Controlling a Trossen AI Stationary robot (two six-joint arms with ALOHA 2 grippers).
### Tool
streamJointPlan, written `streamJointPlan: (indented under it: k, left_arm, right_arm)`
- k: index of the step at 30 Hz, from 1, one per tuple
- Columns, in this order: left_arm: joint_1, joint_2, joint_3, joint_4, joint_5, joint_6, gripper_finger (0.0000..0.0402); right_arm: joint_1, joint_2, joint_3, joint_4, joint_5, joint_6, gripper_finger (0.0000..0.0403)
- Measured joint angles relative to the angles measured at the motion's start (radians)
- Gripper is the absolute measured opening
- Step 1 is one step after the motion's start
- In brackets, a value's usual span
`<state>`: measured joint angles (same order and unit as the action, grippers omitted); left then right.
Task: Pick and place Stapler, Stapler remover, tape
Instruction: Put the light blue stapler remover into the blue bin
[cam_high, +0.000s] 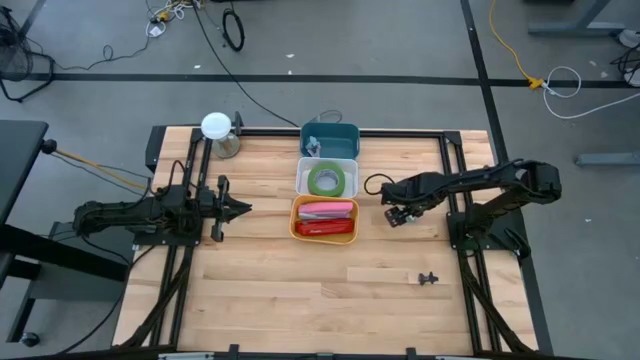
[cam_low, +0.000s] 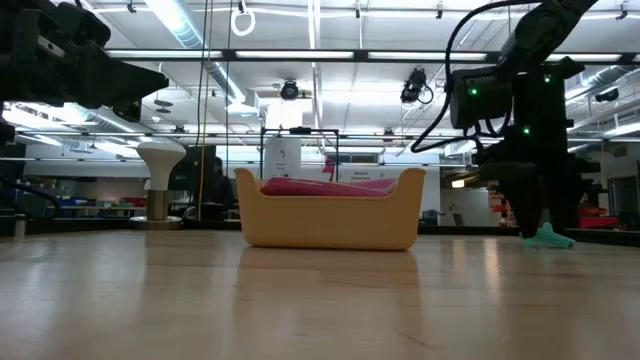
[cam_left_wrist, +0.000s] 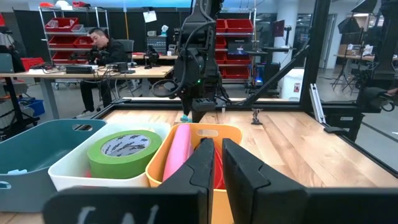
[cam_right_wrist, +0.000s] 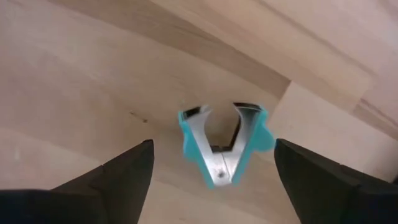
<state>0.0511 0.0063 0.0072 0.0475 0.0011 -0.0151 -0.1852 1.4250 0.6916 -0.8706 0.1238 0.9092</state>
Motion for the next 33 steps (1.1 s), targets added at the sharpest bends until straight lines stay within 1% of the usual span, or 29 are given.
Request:
streamJointPlan:
  k: [6, 13, 33]
  left_arm:
    - [0.000, 0.000, 0.000, 0.000, 0.000, 0.000, 0.0037]
    - [0.000, 0.000, 0.000, 0.000, 0.000, 0.000, 0.0037]
    - [0.000, 0.000, 0.000, 0.000, 0.000, 0.000, 0.0037]
  right_arm:
    - [0.000, 0.000, -0.031, 0.064, 0.026, -0.001, 0.0320]
    - [0.000, 0.000, -0.035, 0.073, 0.026, -0.009, 0.0302]
    - [0.000, 0.000, -0.035, 0.120, 0.022, -0.032, 0.0189]
